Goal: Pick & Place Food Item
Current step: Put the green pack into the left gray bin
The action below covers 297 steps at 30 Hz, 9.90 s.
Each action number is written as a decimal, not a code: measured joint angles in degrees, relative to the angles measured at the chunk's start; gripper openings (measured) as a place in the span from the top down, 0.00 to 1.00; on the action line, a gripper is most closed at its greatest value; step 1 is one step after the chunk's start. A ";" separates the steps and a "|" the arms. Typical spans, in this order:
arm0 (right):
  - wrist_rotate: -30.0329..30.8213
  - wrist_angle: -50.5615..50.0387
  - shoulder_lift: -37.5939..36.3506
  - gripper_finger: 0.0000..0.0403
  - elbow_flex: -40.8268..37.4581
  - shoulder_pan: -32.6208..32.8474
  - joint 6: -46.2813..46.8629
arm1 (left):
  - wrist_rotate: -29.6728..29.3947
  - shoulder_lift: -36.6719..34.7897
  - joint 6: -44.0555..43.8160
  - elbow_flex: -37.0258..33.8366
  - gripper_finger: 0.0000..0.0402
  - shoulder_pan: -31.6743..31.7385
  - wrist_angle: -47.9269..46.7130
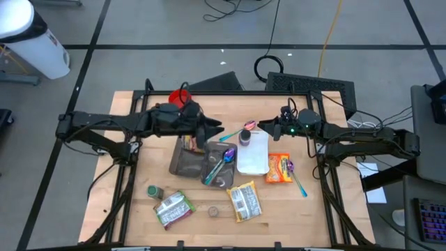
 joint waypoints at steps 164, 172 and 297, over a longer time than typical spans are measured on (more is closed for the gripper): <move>-6.02 0.04 22.36 0.59 36.00 12.91 -19.68 | 16.43 -4.65 4.12 -0.04 0.52 -21.72 -51.67; -5.75 1.36 20.16 0.59 36.00 12.48 -19.23 | 19.90 1.93 16.22 -0.04 0.52 -21.40 -51.41; 5.96 11.27 8.70 0.59 14.84 17.16 -10.01 | 29.81 30.40 41.12 -0.83 0.53 -29.31 -44.45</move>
